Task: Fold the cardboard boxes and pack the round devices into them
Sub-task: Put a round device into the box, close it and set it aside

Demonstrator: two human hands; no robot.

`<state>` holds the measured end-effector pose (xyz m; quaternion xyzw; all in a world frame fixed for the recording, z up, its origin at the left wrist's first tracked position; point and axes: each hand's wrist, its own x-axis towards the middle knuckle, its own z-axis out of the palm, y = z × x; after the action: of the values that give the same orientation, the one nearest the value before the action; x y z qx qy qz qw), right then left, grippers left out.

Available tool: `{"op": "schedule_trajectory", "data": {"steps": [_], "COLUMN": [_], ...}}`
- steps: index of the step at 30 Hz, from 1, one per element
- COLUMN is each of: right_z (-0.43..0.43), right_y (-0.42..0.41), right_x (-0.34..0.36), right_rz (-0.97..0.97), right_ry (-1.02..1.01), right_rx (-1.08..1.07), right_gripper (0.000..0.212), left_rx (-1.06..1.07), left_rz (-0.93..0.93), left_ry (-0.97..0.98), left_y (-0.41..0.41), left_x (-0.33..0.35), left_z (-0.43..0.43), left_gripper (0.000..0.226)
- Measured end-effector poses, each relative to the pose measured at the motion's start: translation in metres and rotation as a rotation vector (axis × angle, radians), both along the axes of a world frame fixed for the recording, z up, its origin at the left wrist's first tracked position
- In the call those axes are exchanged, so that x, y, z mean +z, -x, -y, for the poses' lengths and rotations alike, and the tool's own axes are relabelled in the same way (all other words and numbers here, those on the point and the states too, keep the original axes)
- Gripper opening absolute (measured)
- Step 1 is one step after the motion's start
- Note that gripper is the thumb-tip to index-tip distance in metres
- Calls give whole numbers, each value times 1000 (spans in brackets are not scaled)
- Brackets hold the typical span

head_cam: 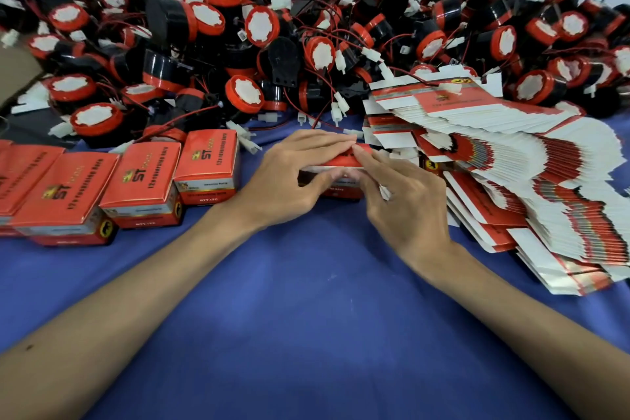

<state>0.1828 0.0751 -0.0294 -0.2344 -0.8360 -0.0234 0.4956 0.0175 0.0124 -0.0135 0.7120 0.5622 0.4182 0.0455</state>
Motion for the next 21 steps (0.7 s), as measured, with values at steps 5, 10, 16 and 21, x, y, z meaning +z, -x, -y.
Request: {"op": "schedule_trajectory", "data": {"steps": [5,10,16,21], "right_z": [-4,-6,-13,-12], "right_y": [-1,1,4,4], "right_x": [2,4,5,1], "right_rz": [2,-55,-60,-32], "right_ry": [135,243,125,66], "right_rx": [50,108,164,147], "right_gripper": [28,23,23,22], "left_rx": [33,61,28,40], "left_rz": [-59,-17,-79,-55], "left_ry": [-50,-43,-21,-51], "left_y": [0,-1,-2,-2], "left_x": [-3,-2,-2,-3], "left_z": [-3,0,1,0], "left_gripper": [36,31,42,41]}}
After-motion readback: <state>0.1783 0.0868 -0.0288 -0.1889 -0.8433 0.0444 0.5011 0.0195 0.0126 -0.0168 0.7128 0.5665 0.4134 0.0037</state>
